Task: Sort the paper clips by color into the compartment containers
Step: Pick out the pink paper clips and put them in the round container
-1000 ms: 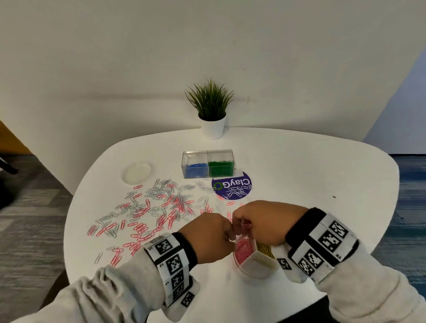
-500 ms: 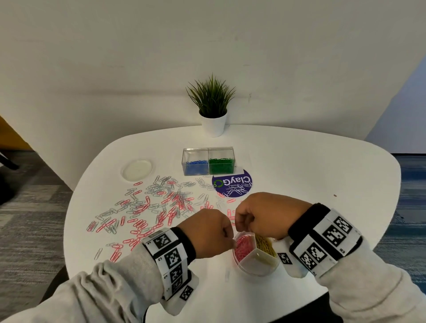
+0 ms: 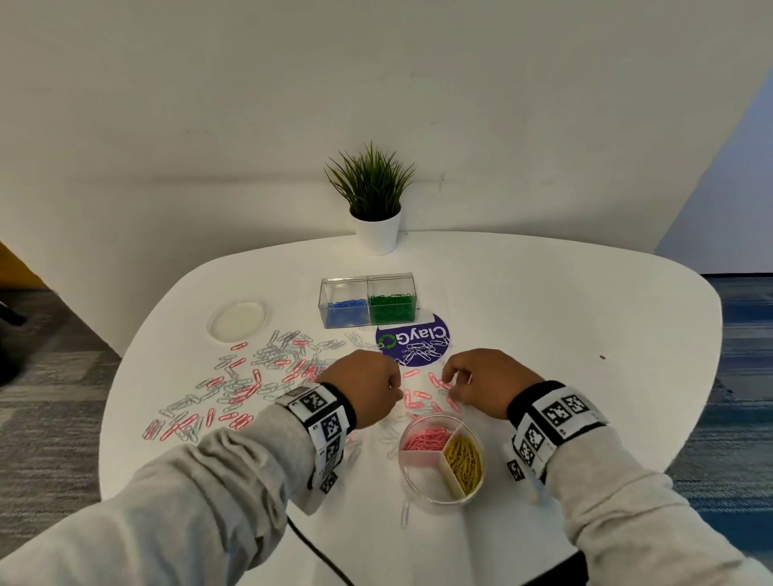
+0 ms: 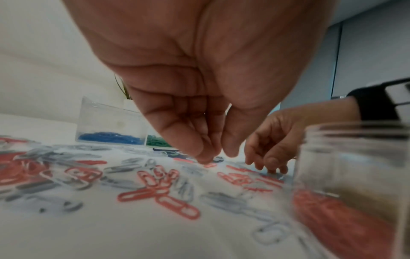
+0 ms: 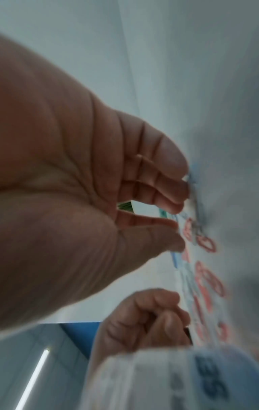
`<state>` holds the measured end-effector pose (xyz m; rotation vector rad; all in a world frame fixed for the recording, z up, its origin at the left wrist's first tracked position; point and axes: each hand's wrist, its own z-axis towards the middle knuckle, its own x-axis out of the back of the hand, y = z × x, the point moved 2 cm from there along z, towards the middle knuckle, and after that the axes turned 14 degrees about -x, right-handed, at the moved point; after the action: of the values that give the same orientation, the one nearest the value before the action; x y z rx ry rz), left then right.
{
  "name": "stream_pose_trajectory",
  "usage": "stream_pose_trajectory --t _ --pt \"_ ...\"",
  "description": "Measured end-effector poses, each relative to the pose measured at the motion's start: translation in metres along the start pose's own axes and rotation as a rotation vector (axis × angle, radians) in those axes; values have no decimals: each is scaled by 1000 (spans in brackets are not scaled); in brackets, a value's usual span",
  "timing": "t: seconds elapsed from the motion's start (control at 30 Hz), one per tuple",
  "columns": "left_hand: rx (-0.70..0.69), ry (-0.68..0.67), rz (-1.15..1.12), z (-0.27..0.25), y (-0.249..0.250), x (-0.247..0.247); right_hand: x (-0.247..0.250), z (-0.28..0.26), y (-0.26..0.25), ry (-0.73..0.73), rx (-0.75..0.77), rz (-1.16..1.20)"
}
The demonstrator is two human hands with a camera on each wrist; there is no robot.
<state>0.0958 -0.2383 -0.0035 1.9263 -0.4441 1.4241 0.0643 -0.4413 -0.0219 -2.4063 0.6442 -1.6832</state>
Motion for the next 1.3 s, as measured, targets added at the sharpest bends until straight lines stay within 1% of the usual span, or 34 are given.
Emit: stream_pose_trajectory --t 0.17,0.27,0.5,0.67,0.73,0.77,0.83,0.9,0.97,1.03,1.13,1.2,1.27,1.3 --pt "17 -17 108 19 3 -10 -10 11 -2 73 -14 -43" --pt "-9 -10 145 23 4 -17 -14 12 -4 88 -8 -76" --pt "-46 2 17 22 -12 -17 -16 15 -2 88 -5 -76" --pt "-15 108 -155 15 -24 -12 -14 12 -1 75 -34 -4" --pt "-43 98 -217 13 -25 -12 -8 9 -1 104 -49 29" --pt "-70 69 -207 13 -25 -12 -4 8 0 129 -57 53" --pt "-129 -1 -101 13 -24 -13 2 6 3 152 -81 108" --pt "-187 -36 5 13 -23 -16 3 4 3 100 -88 105" --pt "-226 -40 73 12 -19 -18 1 1 0 33 -53 39" --pt "-251 -64 154 9 -14 -21 -4 0 -2 -4 -17 -35" --pt "-282 -76 258 9 -9 -23 -11 -1 -5 -31 5 -109" --pt "-284 -68 297 10 -7 -22 -14 -1 -6 -30 15 -115" --pt "-263 -54 292 11 -5 -19 -15 -1 -8 -20 19 -105" --pt "-237 -37 250 12 -5 -17 -15 -1 -8 -15 18 -104"
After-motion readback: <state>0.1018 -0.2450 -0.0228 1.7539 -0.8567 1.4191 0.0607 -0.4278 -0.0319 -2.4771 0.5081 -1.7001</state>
